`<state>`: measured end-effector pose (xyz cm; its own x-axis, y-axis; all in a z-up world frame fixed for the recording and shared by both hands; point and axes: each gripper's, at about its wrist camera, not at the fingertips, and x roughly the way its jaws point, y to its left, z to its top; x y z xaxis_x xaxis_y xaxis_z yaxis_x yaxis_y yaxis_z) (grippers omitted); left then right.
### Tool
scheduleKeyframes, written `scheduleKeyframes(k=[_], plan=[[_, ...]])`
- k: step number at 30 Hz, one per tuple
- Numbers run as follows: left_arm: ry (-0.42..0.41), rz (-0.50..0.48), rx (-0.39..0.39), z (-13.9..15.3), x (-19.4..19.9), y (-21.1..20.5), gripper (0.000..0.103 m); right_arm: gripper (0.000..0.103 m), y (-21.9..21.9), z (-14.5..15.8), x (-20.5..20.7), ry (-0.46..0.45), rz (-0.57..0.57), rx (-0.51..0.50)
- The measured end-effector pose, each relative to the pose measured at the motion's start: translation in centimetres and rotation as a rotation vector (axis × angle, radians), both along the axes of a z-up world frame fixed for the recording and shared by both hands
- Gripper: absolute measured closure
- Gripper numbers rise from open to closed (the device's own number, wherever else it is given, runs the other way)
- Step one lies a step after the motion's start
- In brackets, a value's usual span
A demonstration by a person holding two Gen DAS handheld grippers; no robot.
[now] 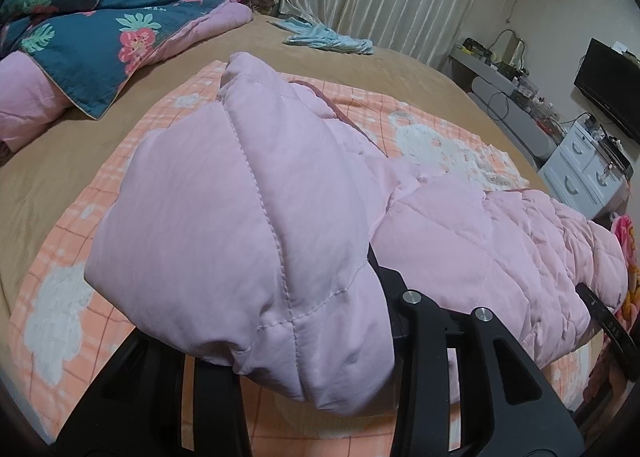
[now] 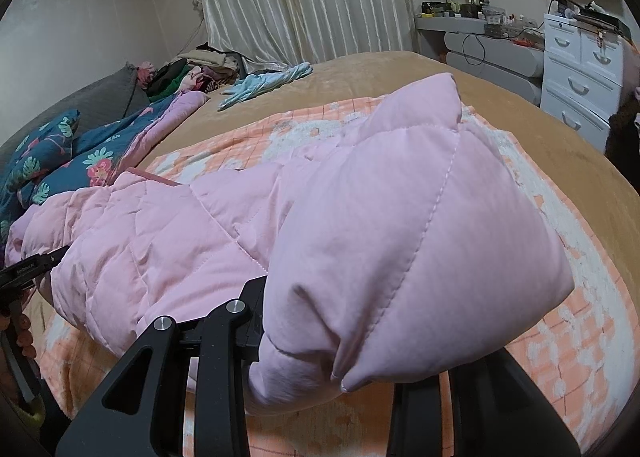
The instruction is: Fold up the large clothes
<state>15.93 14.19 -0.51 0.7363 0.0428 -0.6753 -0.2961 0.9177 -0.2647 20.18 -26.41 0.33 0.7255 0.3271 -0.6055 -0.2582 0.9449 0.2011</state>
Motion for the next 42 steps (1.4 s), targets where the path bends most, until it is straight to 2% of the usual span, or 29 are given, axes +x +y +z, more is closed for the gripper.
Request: scheduleKeyframes(k=[21,30,42], plan=[[-0.004,-0.003,-0.005,-0.2,-1.9,-0.8,0.073,0.072,-0.7,0.3,-2.7,-0.01,0.008,0.014],[-0.008,-0.01,-0.022,-0.6,-4.3,-1.2,0.072,0.072,-1.1,0.4,-4.0,-0.004,0.012,0.024],[0.012,-0.001,-0.046,-1.9,-5.6,-0.9,0.069,0.07,-1.6,-0.2,-4.7,0.045,0.001,0.057]])
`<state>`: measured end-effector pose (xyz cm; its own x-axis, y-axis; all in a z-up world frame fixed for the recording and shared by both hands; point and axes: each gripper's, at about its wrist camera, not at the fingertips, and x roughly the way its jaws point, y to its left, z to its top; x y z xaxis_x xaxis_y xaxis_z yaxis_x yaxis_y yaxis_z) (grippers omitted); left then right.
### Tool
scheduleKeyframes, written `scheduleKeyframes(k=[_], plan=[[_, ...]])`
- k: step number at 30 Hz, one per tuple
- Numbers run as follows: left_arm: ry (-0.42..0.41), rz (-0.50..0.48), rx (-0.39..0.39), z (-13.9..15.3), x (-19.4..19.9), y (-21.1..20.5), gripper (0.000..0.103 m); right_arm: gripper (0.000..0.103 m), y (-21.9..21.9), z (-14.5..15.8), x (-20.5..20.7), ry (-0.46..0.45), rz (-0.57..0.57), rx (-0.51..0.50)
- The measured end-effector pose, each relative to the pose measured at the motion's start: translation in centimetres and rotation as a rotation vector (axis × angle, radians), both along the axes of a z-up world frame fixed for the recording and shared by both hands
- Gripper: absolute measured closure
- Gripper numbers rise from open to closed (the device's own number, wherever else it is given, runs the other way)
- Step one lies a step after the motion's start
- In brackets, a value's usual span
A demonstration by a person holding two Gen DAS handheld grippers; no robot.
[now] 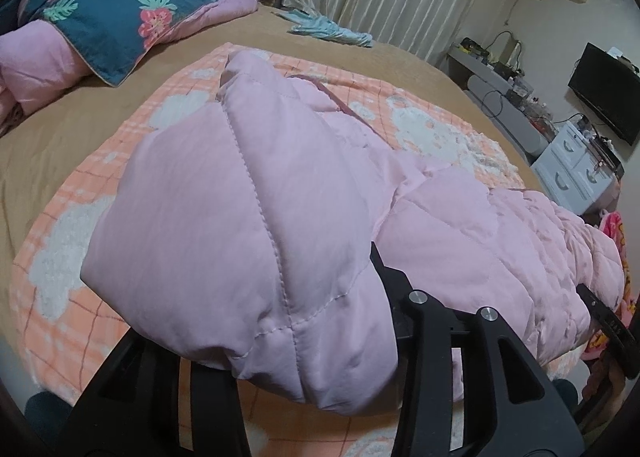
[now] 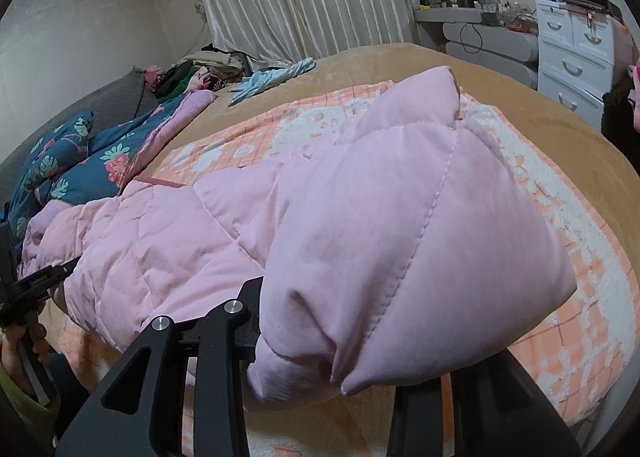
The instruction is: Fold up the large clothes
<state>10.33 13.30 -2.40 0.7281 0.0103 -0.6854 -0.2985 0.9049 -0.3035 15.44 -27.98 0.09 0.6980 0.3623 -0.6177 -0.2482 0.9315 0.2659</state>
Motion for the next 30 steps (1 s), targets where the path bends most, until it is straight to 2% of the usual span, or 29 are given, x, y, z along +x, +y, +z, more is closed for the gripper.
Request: scheduleKeyframes(k=[8,15,24,28,30], plan=[[0.036,0.025,0.009,-0.6,0.9,-0.1,0.065,0.066,-0.1,-1.4,1.9,0.086,-0.026,0.025],[0.052,0.039,0.018,-1.5,1.7,0.0,0.064,0.063,0.0,-2.3,2.9,0.106,-0.036,0.031],[0.06,0.036,0.015,-2.3,1.9,0.3,0.06,0.047,-0.8,-4.0,3.4,0.157,-0.049,0.053],[0.062,0.03,0.007,-2.6,1.8,0.6,0.057,0.033,-2.1,-4.3,3.0,0.181,-0.048,0.086],[0.062,0.021,0.003,-2.6,1.6,0.8,0.055,0.028,-2.6,-4.2,2.2,0.184,-0.048,0.081]])
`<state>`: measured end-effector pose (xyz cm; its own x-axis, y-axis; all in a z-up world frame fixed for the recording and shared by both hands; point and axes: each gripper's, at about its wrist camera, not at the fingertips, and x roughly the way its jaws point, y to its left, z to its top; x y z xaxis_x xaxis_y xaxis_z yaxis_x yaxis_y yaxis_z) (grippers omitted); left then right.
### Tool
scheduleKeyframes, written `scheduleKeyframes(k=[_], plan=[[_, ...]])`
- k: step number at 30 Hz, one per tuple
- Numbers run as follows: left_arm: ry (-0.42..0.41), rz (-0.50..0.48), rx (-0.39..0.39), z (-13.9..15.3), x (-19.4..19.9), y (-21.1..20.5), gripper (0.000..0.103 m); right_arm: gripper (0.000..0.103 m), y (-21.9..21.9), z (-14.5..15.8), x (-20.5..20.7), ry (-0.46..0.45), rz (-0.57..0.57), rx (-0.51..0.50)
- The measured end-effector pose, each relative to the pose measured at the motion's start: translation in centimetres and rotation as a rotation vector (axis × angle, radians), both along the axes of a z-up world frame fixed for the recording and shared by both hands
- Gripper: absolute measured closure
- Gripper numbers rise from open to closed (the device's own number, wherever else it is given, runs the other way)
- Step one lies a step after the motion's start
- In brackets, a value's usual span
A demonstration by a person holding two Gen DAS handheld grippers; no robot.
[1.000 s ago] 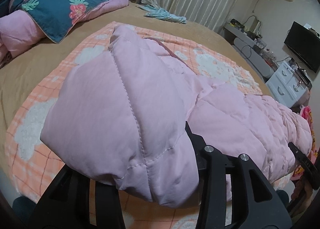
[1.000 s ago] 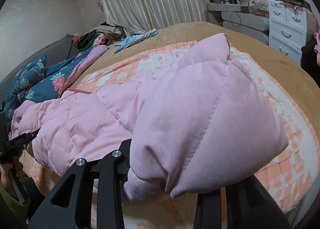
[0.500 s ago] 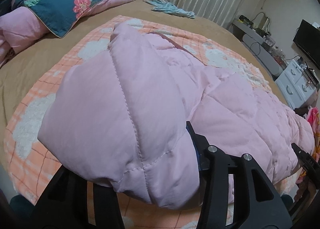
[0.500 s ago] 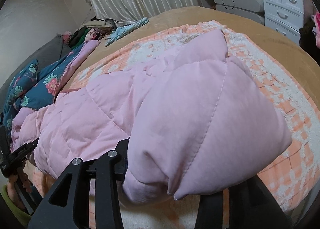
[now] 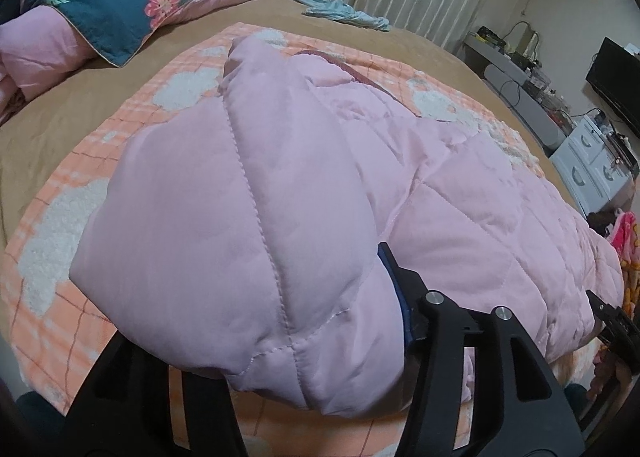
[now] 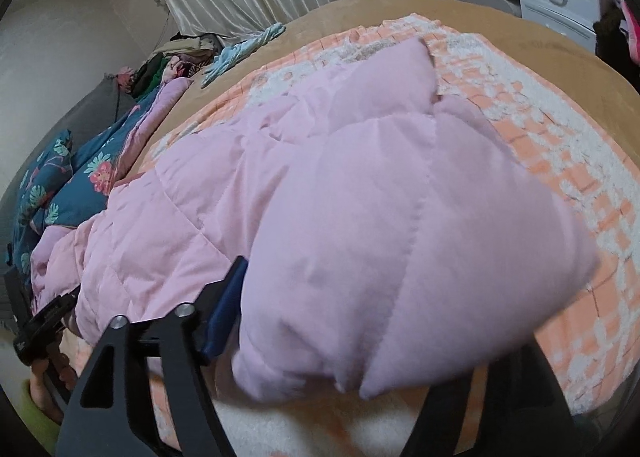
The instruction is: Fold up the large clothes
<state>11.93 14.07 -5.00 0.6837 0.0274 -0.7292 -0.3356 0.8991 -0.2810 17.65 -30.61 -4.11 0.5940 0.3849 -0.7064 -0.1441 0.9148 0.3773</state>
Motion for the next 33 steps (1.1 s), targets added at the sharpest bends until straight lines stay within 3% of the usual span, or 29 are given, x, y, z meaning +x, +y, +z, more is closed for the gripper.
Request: scheduleKeyframes(k=[6,8,11,15,18,20,23,25,30,33], plan=[[-0.006,-0.03,-0.007,0.8,-2.8,0.3,0.045,0.025,-1.8,1.4,-3.4,-0.045,0.001,-0.063],[-0.024,-0.061,0.05,1.7,-4.8,-0.4,0.045,0.02,-1.8,2.2,-5.1,-0.104,-0.012,-0.16],[-0.044,-0.071,0.126,3.0,-7.2,-1.2,0.045,0.019,-1.5,3.6,-6.9,-0.217,-0.032,-0.263],[-0.116,-0.118,0.205,5.4,-8.2,-3.8,0.046,0.015,0.7,5.9,-7.2,-0.336,0.036,-0.311],[-0.11,-0.173,0.175,5.7,-5.6,-5.3,0.043,0.014,2.6,5.8,-5.6,-0.312,0.107,-0.329],[-0.083,-0.189,0.199,5.1,-3.2,-6.2,0.042,0.014,3.8,5.3,-3.7,-0.252,0.154,-0.297],[-0.024,-0.2,0.133,3.7,-0.3,-6.3,0.041,0.014,5.3,4.6,-1.4,-0.192,0.181,-0.303],[0.013,-0.186,0.183,2.7,1.2,-6.3,0.036,0.014,6.4,4.1,0.0,-0.149,0.205,-0.315],[0.043,-0.179,0.156,1.0,3.8,-5.1,0.028,0.012,9.1,1.4,3.8,-0.028,0.248,-0.388],[0.054,-0.172,0.137,0.2,5.1,-4.6,0.028,0.01,9.5,0.1,5.3,0.005,0.239,-0.376]])
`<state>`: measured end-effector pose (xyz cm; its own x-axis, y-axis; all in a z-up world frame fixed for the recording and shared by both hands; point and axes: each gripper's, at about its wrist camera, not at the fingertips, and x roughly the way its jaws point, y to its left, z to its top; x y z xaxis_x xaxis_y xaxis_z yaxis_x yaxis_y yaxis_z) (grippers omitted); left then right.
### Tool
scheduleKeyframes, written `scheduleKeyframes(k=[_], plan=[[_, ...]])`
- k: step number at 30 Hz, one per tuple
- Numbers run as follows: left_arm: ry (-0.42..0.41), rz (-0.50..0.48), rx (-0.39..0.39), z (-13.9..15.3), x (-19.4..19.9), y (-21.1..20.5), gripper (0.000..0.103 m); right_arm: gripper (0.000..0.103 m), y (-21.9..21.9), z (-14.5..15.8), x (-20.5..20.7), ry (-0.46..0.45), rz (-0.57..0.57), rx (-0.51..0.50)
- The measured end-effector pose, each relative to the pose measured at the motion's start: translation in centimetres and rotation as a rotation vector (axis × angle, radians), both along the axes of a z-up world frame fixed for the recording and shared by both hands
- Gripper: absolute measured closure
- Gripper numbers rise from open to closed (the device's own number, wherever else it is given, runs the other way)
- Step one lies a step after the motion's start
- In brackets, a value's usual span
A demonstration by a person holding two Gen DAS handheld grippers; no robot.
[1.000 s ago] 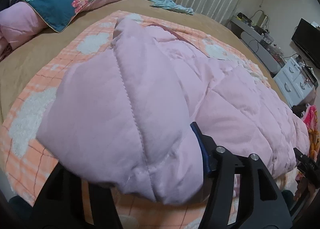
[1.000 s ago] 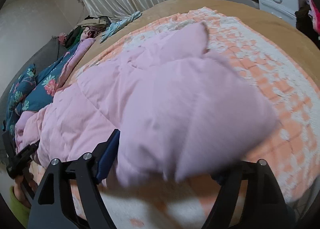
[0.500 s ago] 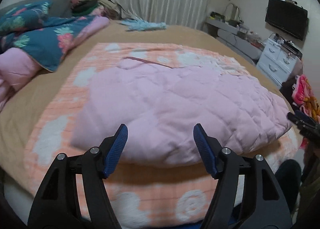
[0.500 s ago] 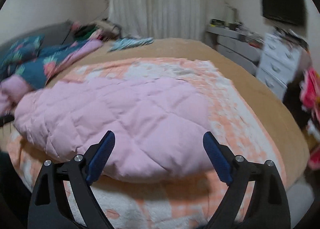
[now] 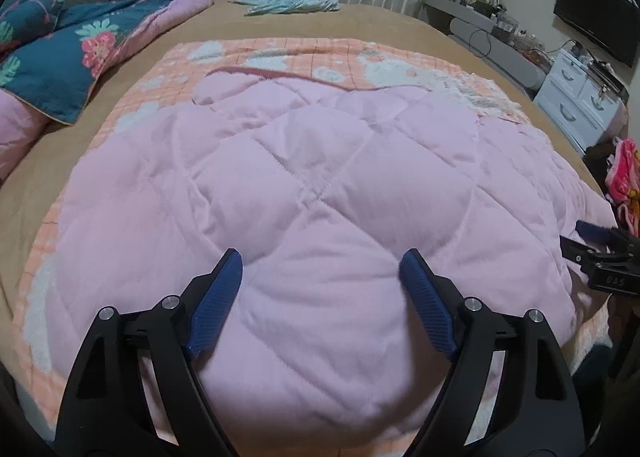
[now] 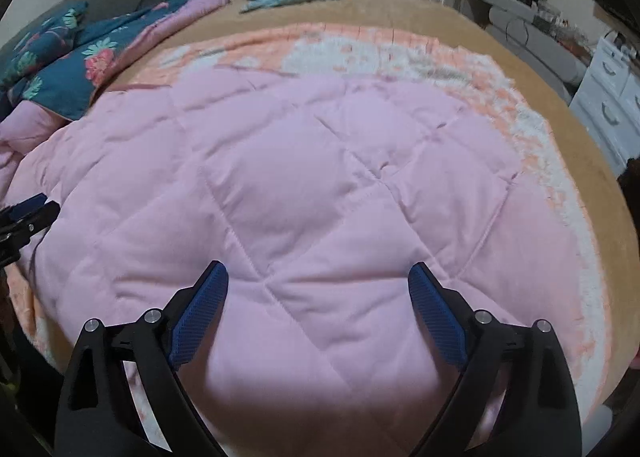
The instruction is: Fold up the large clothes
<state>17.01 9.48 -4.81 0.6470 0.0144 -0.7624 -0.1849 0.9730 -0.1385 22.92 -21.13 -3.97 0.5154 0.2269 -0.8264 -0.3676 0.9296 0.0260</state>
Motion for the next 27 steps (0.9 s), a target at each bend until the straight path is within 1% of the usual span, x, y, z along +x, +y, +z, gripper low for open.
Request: scheduleKeyframes(k=[4,8,10,12,13,17,20,23,25,27], plan=[[0.005,0.018,-0.004,-0.5,0.2,0.0,0.028,0.007,0.3,-0.8,0.9,0.013,-0.016,0.008],[-0.006,0.03,-0.013,0.9,-0.2,-0.1,0.028,0.009,-0.4,0.8,-0.2,-0.027,-0.026,0.049],[-0.034,0.013,-0.005,2.2,-1.1,-0.6,0.028,0.008,-1.3,2.9,-1.8,-0.081,-0.032,0.11],[-0.062,-0.002,0.008,3.5,-2.1,-1.1,0.017,0.006,-2.0,4.8,-3.4,-0.131,-0.033,0.142],[-0.08,-0.012,0.009,4.4,-2.8,-1.4,0.01,0.006,-2.3,5.9,-4.4,-0.157,-0.037,0.15],[-0.137,-0.034,-0.003,7.1,-5.3,-2.1,0.009,0.004,-3.1,9.5,-8.2,-0.24,-0.031,0.18],[-0.166,-0.04,-0.023,8.7,-7.0,-2.4,0.009,0.004,-3.7,11.4,-11.0,-0.297,-0.023,0.194],[-0.193,-0.031,-0.017,9.9,-8.7,-2.6,0.009,0.004,-4.2,12.6,-13.7,-0.336,-0.023,0.208],[-0.216,-0.034,-0.022,10.7,-9.9,-2.8,0.009,0.004,-4.3,13.0,-14.9,-0.352,-0.029,0.206],[-0.234,-0.038,-0.009,11.2,-10.9,-3.2,0.009,0.004,-4.7,13.3,-16.4,-0.365,-0.028,0.213]])
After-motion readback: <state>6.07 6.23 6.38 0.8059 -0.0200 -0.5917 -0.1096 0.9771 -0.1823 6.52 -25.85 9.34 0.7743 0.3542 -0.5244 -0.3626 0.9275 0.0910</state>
